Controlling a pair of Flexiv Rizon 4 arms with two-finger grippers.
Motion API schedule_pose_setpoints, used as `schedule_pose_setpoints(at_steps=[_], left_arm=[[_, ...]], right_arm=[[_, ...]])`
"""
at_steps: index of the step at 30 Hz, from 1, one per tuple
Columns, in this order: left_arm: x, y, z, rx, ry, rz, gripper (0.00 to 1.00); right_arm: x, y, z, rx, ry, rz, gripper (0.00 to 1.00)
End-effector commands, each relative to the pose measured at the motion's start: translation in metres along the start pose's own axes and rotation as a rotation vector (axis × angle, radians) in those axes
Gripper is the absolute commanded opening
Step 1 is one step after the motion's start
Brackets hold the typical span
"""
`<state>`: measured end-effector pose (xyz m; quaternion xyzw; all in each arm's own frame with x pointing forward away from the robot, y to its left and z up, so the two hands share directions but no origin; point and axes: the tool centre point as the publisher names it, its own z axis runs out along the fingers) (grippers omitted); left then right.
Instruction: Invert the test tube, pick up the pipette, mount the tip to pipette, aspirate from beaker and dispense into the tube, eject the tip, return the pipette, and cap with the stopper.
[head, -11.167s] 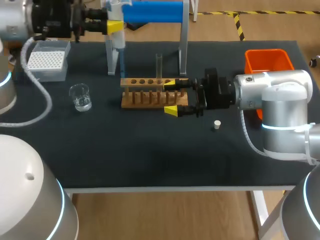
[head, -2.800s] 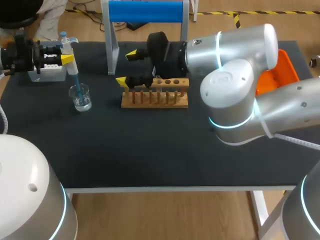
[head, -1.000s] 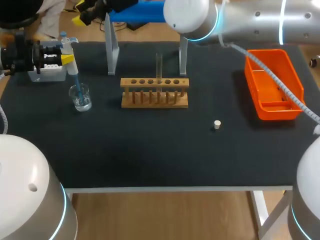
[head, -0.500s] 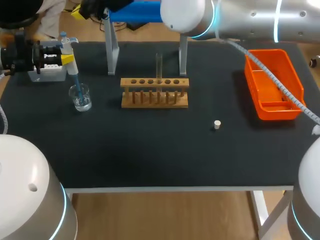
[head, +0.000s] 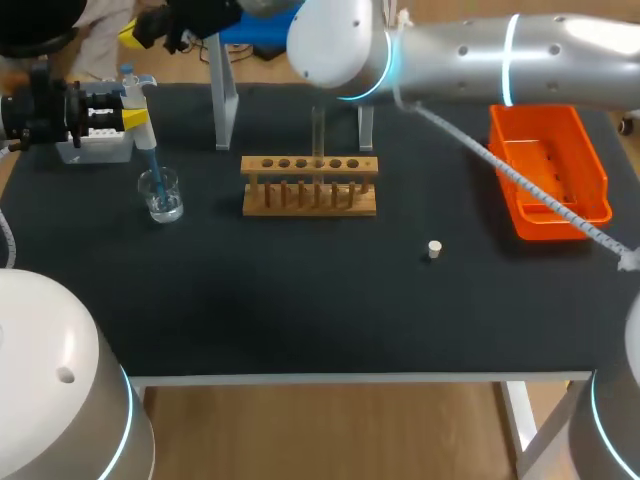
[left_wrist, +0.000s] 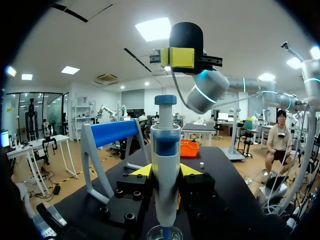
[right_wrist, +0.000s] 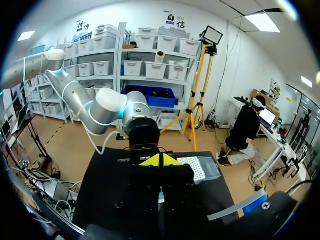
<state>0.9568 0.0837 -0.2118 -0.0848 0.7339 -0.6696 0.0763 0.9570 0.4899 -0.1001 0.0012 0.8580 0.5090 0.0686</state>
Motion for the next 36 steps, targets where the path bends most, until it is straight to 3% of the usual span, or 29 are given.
schedule_pose_setpoints(at_steps=[1,36], left_arm=[[0.001,0.000,0.001,0.001,-0.004,0.002,0.00],[0.001,0.000,0.001,0.001,-0.004,0.002,0.00]], right_arm=[[-0.003,-0.004,0.011,-0.015,0.008,-0.001,0.00],[0.002,-0.015,0.020,0.035,0.009,0.012,0.00]])
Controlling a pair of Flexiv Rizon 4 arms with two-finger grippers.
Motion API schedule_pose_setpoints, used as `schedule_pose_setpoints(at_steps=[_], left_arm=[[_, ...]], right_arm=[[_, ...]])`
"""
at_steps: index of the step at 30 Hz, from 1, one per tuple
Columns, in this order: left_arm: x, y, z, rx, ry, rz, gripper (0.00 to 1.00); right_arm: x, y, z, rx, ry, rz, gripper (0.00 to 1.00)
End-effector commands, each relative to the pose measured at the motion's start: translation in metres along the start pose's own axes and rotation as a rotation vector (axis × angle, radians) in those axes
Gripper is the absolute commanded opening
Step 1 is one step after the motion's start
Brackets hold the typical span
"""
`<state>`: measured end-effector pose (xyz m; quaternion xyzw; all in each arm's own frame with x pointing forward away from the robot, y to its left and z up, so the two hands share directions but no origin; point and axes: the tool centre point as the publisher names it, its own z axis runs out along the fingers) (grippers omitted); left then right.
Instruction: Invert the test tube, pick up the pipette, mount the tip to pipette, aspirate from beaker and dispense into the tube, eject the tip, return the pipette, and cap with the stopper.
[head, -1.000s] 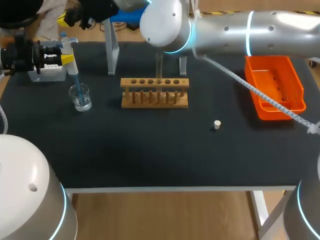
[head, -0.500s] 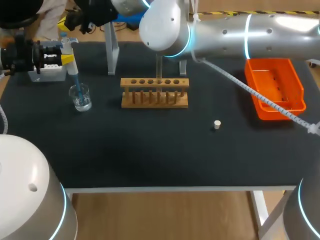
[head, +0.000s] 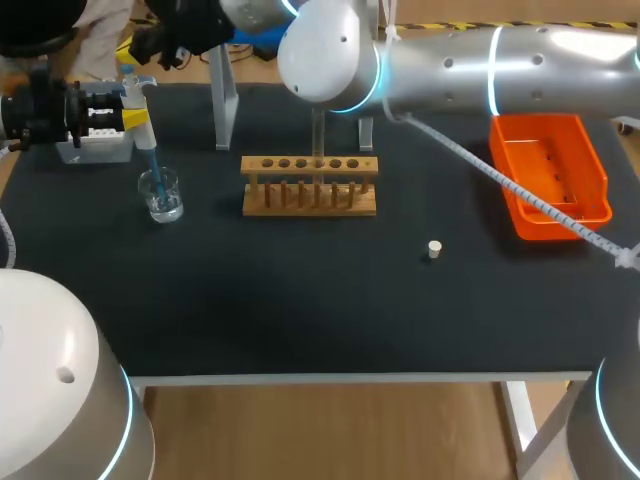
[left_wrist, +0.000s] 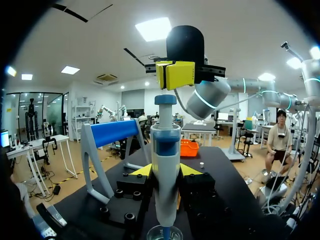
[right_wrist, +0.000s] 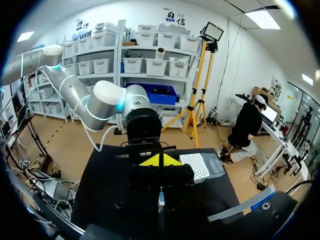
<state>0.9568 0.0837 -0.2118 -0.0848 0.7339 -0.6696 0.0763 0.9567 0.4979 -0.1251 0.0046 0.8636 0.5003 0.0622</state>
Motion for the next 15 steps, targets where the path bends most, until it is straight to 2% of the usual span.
schedule_pose_setpoints(at_steps=[1,15], left_arm=[[0.0010,0.0001,0.0007,0.001,-0.004,0.002,0.00],[0.0010,0.0001,0.0007,0.001,-0.004,0.002,0.00]], right_arm=[[-0.0013,0.0028,0.0008,0.014,0.001,0.001,0.00],[-0.0011,0.0032,-0.0002,0.008,-0.003,0.002,0.00]])
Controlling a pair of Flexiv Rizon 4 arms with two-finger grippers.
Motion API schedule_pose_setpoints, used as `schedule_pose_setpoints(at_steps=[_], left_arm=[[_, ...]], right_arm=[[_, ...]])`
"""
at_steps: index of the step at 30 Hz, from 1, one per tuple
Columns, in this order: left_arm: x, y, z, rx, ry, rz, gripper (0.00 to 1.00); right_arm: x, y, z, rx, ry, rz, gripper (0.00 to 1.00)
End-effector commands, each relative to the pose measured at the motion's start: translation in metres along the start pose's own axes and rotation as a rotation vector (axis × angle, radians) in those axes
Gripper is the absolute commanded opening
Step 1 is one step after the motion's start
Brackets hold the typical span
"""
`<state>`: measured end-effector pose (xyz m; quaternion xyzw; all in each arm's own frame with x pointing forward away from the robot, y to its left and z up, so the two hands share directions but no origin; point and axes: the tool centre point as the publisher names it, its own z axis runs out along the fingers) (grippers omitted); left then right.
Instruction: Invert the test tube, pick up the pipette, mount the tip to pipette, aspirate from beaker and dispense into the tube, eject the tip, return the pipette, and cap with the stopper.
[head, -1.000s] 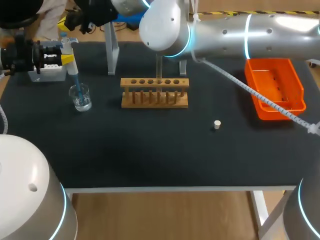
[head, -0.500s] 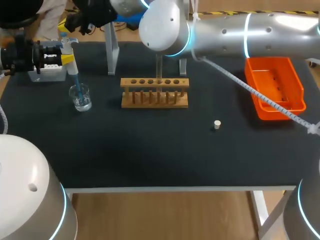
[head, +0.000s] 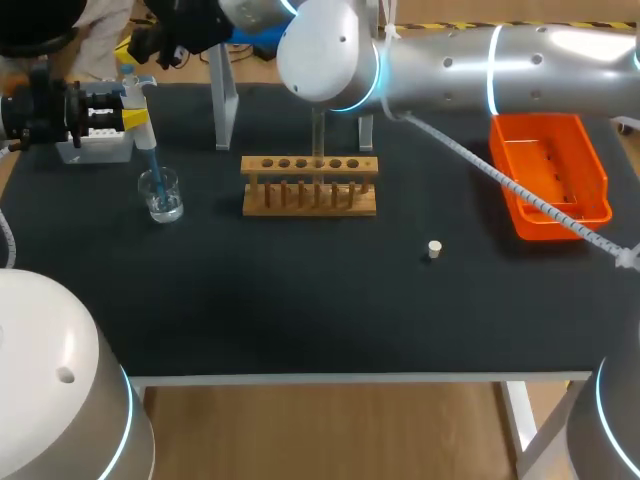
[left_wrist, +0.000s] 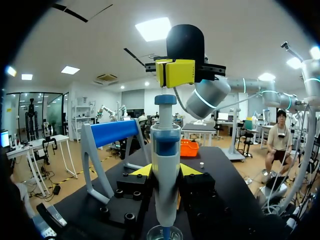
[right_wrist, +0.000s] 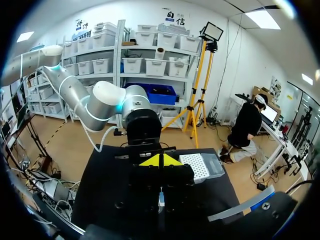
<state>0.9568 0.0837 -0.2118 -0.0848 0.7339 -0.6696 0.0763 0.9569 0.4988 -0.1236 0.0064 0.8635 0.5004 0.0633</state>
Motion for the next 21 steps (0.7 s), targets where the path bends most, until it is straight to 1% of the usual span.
schedule_pose_setpoints(at_steps=[1,21], left_arm=[[0.0010,0.0001,0.0007,0.001,-0.004,0.002,0.00],[0.0010,0.0001,0.0007,0.001,-0.004,0.002,0.00]], right_arm=[[-0.0009,0.0015,-0.0002,0.008,0.001,0.000,0.00],[0.0006,0.0003,-0.0006,0.004,-0.002,0.002,0.00]])
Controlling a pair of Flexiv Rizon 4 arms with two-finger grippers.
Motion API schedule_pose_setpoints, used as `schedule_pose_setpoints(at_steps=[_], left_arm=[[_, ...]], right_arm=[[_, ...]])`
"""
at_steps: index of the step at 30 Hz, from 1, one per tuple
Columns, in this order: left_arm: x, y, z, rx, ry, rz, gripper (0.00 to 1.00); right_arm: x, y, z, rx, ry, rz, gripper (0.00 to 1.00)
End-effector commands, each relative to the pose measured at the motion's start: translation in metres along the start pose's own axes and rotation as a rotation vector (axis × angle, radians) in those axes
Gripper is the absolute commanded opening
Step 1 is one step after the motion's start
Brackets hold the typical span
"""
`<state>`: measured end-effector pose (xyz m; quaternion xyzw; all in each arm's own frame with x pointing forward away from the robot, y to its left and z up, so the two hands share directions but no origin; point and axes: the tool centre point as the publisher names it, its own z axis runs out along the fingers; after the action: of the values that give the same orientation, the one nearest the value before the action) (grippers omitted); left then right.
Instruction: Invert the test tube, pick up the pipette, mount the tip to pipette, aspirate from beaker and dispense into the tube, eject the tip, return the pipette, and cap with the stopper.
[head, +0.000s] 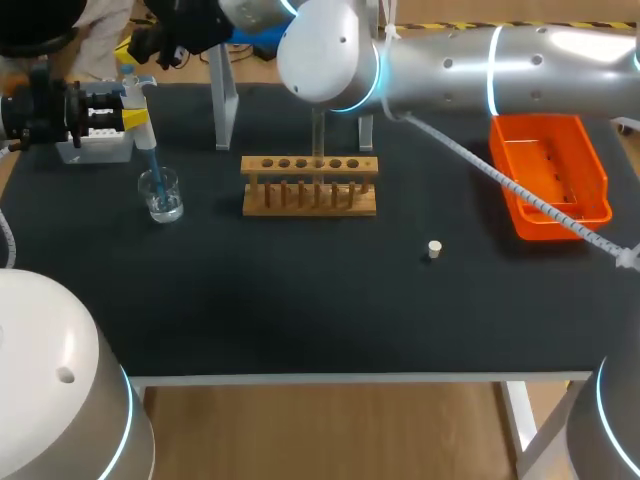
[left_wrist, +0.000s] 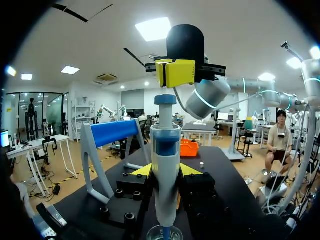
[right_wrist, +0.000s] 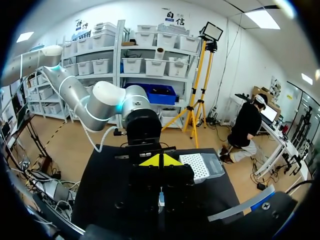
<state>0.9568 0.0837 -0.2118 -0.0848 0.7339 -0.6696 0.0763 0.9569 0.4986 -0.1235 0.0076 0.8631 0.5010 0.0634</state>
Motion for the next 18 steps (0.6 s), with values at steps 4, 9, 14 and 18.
schedule_pose_setpoints(at_steps=[4,9,14,18], left_arm=[[0.001,0.000,0.001,0.001,-0.004,0.002,0.00],[0.001,0.000,0.001,0.001,-0.004,0.002,0.00],[0.001,0.000,0.001,0.001,-0.004,0.002,0.00],[0.001,0.000,0.001,0.001,-0.004,0.002,0.00]], right_arm=[[0.002,-0.002,0.001,0.009,0.001,0.003,0.00],[0.004,-0.007,0.003,0.018,0.000,0.006,0.00],[0.005,-0.011,0.004,0.026,0.000,0.011,0.00],[0.005,-0.013,0.004,0.030,0.000,0.014,0.00]])
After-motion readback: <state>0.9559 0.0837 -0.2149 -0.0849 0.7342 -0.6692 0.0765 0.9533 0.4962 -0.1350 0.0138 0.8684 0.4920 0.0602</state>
